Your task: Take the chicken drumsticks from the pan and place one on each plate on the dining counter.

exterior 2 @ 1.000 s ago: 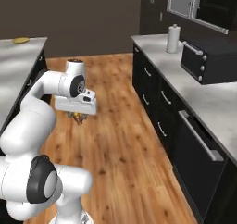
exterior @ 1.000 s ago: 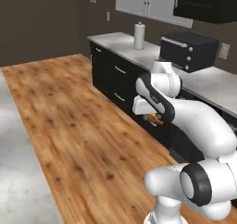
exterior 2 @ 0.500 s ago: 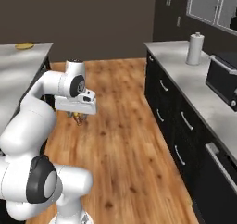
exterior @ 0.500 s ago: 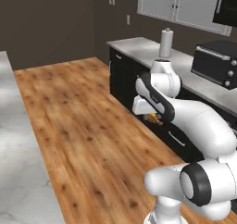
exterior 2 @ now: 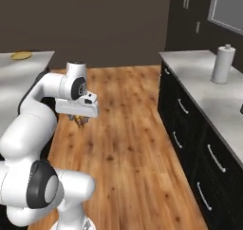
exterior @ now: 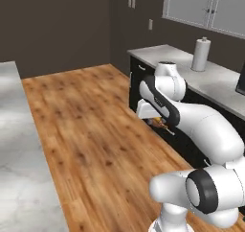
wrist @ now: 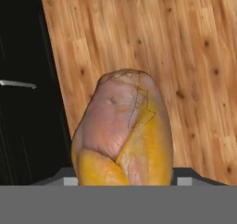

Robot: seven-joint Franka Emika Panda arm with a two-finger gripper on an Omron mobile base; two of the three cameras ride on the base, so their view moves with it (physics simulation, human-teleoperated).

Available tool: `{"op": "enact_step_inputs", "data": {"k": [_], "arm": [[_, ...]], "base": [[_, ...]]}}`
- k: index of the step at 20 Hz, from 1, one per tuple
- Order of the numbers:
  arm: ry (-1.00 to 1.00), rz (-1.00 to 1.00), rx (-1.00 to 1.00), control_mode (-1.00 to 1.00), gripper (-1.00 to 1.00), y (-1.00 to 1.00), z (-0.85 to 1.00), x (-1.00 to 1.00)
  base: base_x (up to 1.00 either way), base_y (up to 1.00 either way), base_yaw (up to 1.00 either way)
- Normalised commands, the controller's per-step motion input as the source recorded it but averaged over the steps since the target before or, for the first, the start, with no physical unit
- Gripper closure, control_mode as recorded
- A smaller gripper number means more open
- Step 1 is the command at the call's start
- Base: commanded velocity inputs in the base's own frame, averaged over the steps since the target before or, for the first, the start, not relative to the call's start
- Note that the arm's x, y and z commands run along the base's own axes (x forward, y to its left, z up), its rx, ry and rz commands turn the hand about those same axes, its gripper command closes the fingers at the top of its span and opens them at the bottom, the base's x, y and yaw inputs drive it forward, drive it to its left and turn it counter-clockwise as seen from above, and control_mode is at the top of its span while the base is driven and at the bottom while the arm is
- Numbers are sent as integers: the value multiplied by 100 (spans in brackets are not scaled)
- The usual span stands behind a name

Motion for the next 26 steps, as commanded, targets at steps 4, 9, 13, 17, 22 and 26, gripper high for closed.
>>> {"op": "enact_step_inputs", "data": {"k": [4,9,13,17,22,26], "arm": [[0,0,0,100,100,0,0,0],[0,0,0,100,100,0,0,0],[0,0,0,100,100,0,0,0],[0,0,0,100,100,0,0,0],[0,0,0,100,100,0,0,0],[0,0,0,100,100,0,0,0]], "base": [[100,18,0],[100,16,1],[100,13,1],[100,13,3],[100,11,6],[100,10,9]]}}
